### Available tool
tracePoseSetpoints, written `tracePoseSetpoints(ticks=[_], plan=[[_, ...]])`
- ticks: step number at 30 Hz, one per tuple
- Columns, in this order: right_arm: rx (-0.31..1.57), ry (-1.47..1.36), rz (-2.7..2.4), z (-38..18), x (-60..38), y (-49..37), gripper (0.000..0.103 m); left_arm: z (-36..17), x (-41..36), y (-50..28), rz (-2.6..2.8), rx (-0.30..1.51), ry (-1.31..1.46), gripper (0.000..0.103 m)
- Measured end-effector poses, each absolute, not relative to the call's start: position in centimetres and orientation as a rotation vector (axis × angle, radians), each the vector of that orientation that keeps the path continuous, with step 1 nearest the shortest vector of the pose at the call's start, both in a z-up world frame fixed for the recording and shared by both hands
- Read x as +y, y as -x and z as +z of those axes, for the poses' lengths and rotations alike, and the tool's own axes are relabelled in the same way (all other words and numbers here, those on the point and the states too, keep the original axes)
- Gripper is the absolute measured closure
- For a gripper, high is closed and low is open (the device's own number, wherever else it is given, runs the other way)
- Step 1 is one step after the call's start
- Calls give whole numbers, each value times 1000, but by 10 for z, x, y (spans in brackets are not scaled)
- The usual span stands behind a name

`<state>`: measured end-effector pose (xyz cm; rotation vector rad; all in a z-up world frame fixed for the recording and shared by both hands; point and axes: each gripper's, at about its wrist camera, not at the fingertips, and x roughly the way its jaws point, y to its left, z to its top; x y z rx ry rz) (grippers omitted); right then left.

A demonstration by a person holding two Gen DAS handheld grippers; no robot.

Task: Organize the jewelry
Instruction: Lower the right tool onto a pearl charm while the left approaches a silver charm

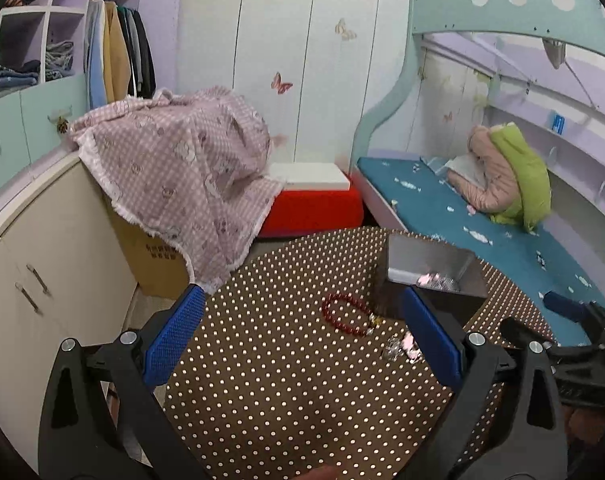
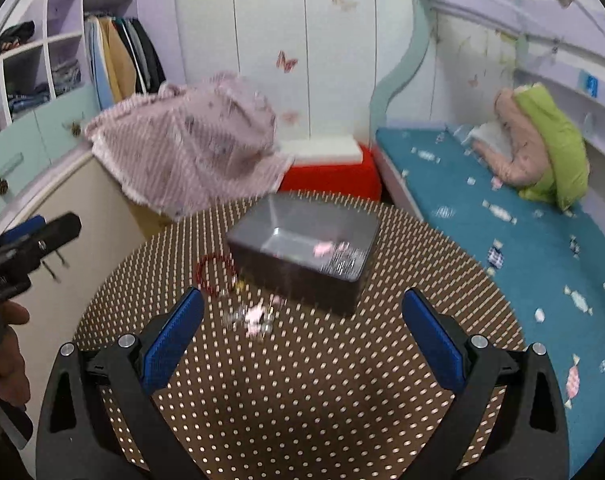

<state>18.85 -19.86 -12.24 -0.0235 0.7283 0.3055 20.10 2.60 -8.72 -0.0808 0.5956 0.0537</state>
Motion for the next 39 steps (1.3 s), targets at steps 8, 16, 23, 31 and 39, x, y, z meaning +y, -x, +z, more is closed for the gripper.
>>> tracePoseSetpoints(ticks=[8,16,23,31,39], plan=[[864,46,349,-168,-182,-207,21,-119,22,-215,53,666,57,5],[936,55,420,-195,-163,-224,56,-145,20,-225,60,730,43,5],[908,136,436,-201,-147,-229,67,-158,22,-233,61,762,49,5],[904,133,432,-202,-172,-222,88,-166,13,-242,40,780,43,5],[901,111,447,-203,-174,-223,87,-178,-9,-252,3,807,6,5]])
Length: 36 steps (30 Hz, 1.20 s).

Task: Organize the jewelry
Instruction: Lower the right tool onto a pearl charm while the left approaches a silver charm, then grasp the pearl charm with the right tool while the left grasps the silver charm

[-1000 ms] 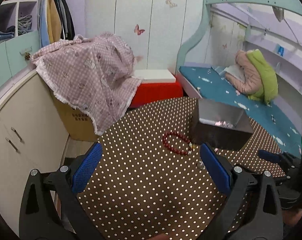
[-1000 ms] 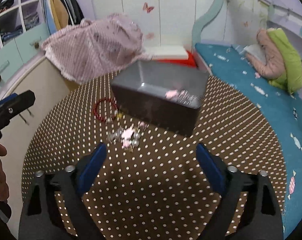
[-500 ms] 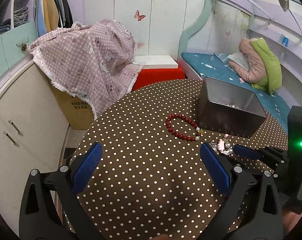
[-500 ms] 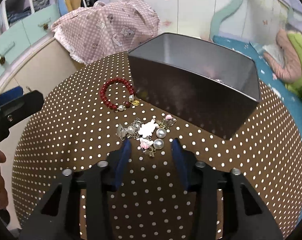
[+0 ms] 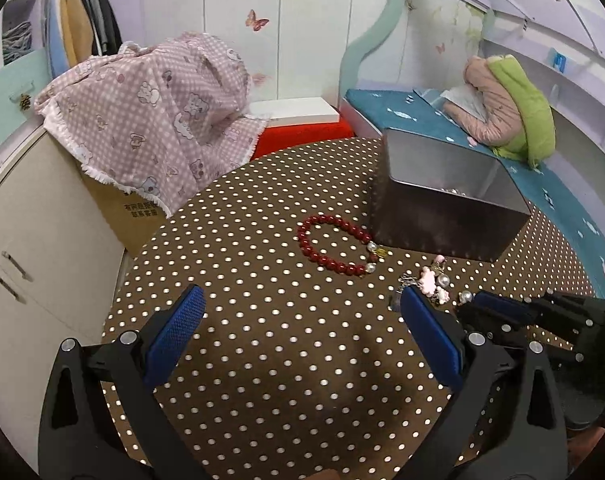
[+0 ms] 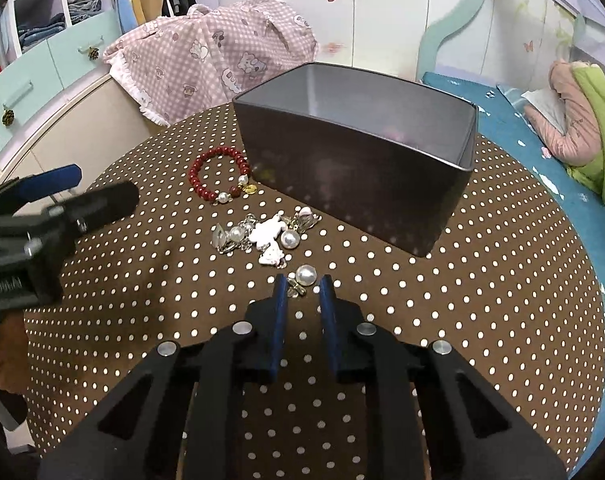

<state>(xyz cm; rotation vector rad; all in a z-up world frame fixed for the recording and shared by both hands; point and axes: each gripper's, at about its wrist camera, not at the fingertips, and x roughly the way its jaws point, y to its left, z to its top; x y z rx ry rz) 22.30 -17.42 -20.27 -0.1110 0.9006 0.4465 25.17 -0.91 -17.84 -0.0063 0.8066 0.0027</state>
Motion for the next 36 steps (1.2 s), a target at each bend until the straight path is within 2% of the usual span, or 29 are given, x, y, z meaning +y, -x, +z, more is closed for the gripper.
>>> tracePoseSetpoints(ticks=[5,7,23,26,27,30,32,36], plan=[[888,143,462,-203,-164,-228,87,-186,-14,-256,-3,825,1,5],[888,150,473,-203,-163,-228,93,-190,-16,-259,-5,834,0,5],[886,30,465,-197,-199,-228,93,-226,-50,-291,-139,927,-81,7],[887,29,467,-197,-200,-226,93,-227,-52,-297,-160,920,-86,29],[888,25,469,-196,-201,-226,93,-226,-53,-297,-175,913,-89,45],[886,22,469,-194,-203,-225,93,-224,-55,-296,-210,913,-92,76],[885,18,469,-194,-205,-223,93,-224,-53,-292,-231,916,-84,88],[886,14,470,-193,-208,-222,93,-222,-39,-281,-276,931,0,88]])
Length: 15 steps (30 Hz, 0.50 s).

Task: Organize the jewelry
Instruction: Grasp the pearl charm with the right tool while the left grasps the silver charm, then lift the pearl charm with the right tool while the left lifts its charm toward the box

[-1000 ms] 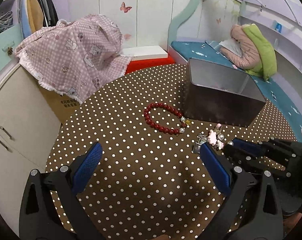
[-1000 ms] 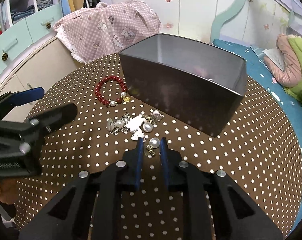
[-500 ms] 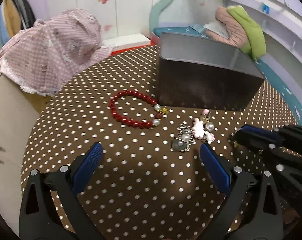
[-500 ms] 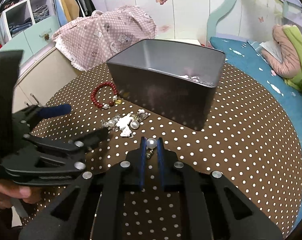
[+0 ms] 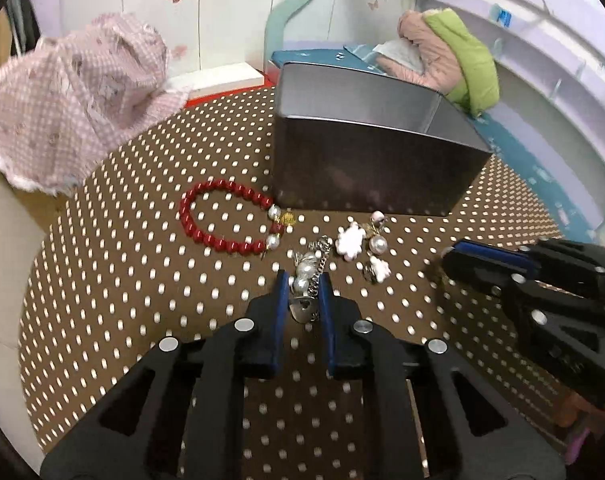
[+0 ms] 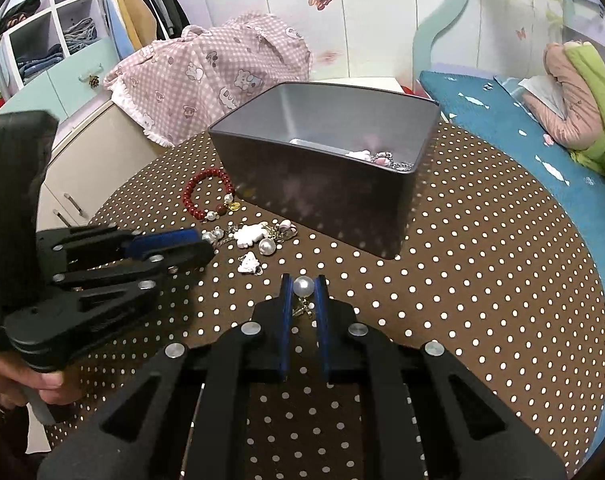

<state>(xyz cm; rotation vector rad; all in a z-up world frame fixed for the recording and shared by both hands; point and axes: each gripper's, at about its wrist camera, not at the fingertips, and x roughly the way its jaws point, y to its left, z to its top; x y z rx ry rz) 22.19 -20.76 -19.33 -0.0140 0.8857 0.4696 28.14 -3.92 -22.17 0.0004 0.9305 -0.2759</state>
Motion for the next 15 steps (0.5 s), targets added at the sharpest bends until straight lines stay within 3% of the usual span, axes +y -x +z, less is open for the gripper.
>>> tracePoseSetpoints(ticks=[15], plan=[[839,8,490,-171,-207,-215,94,-179,-4,-244,-266,846,58,88]])
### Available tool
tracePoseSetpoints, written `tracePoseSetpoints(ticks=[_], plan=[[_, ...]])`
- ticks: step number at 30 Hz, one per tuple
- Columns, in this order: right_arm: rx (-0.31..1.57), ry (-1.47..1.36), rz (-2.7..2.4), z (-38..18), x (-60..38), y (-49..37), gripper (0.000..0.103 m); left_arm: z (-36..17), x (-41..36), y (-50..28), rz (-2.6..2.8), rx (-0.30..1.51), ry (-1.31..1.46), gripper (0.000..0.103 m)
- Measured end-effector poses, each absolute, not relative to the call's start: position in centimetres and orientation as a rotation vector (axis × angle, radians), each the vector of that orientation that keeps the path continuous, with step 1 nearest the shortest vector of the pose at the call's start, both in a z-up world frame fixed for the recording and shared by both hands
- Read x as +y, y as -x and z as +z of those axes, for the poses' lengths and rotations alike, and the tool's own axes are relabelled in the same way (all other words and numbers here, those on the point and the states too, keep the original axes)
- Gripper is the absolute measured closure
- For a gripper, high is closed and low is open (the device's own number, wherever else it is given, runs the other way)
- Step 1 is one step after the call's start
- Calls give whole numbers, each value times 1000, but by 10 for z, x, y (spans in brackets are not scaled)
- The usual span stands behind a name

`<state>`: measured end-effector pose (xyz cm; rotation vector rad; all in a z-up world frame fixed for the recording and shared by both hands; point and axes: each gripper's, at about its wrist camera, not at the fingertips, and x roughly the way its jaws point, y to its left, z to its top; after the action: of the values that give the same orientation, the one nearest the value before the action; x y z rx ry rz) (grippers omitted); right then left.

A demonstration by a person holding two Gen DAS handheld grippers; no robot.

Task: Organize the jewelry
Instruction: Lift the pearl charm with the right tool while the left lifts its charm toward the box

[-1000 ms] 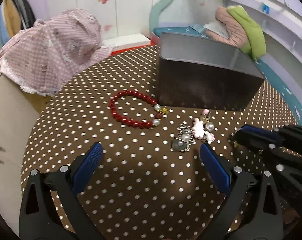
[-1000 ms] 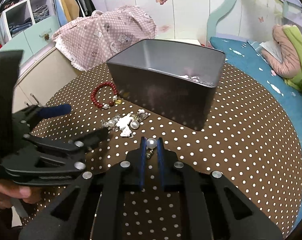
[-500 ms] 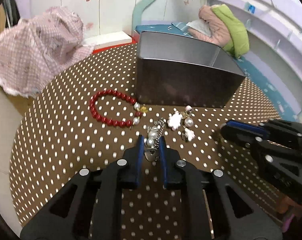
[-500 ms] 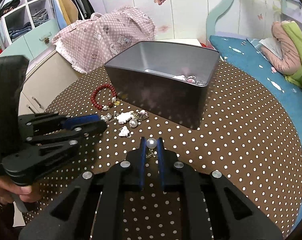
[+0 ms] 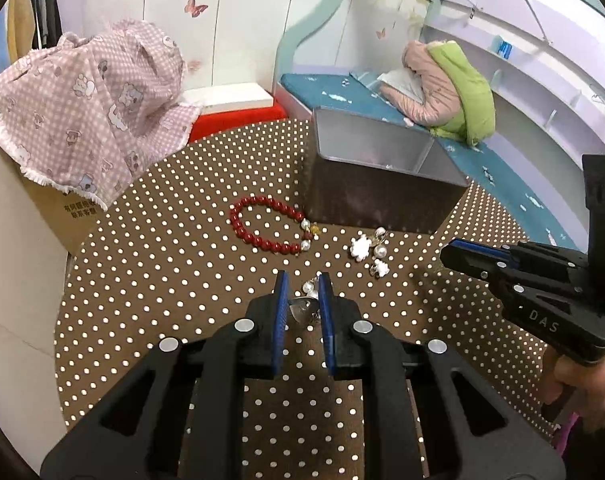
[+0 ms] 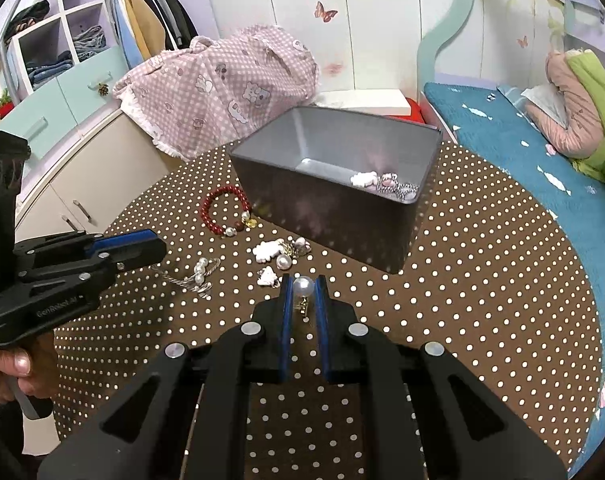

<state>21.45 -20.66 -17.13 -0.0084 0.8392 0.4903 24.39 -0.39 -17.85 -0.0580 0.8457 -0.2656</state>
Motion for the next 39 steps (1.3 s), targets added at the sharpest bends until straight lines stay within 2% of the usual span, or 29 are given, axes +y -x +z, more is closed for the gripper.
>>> tracePoseSetpoints(ticks=[9,25,31,39], plan=[[766,16,514,-137,-205,-209,94,-119,1,-237,-288,723,63,88],[580,54,555,-41,-209,-226,94,-8,-13,-249,-378,509,33,87],[566,60,555,-23,-208,-245,94,15,-26,-278,-438,501,55,87],[623,54,535,-31,-206,-277,93,16,-46,-317,-473,549,72,87]])
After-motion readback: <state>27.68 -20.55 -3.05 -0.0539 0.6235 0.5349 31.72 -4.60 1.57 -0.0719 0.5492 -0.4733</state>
